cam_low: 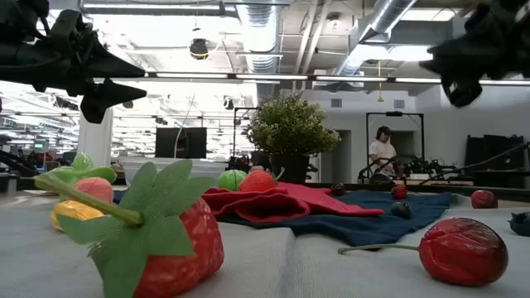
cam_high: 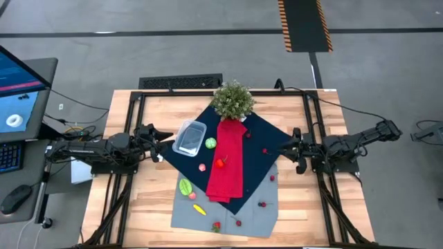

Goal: Pick and placing Produce into tupperware
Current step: Put the red cherry into the transparent bin

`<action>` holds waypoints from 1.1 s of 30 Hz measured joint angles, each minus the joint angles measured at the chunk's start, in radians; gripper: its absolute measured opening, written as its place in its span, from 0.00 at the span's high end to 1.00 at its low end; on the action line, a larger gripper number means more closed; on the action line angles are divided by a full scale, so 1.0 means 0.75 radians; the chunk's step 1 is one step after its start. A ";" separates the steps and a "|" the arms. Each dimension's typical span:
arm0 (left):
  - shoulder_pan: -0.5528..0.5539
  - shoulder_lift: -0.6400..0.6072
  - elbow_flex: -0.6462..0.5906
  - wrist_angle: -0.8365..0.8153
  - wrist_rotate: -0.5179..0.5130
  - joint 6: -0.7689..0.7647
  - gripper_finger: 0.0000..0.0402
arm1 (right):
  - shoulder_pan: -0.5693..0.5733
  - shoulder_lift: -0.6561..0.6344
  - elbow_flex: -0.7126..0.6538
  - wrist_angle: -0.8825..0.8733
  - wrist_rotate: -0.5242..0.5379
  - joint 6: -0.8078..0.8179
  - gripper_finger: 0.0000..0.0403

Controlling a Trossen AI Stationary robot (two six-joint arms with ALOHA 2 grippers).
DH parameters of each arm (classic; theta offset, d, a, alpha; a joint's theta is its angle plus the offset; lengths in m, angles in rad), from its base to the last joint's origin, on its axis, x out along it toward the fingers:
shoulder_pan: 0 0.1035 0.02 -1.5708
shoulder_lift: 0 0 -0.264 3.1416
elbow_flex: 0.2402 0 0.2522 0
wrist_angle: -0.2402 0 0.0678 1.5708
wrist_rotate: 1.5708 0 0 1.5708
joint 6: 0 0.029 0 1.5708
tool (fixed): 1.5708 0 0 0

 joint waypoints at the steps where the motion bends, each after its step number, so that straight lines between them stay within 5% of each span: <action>1: 0.000 0.000 0.000 0.001 0.000 0.014 0.49 | 0.011 0.033 0.045 -0.029 -0.005 -0.011 0.69; 11: 0.000 0.000 0.006 0.198 0.072 0.230 0.49 | 0.080 0.645 0.509 -0.495 -0.032 -0.011 0.69; 18: 0.000 0.119 0.119 0.030 0.169 0.260 0.49 | 0.078 1.033 0.590 -0.590 -0.167 0.058 0.69; 26: -0.001 0.439 0.169 0.144 0.228 0.232 0.49 | 0.148 1.253 0.593 -0.611 -0.317 0.216 0.69; 33: -0.029 0.638 0.169 0.389 0.229 0.237 0.49 | 0.372 1.323 0.593 -0.544 -0.404 0.465 0.69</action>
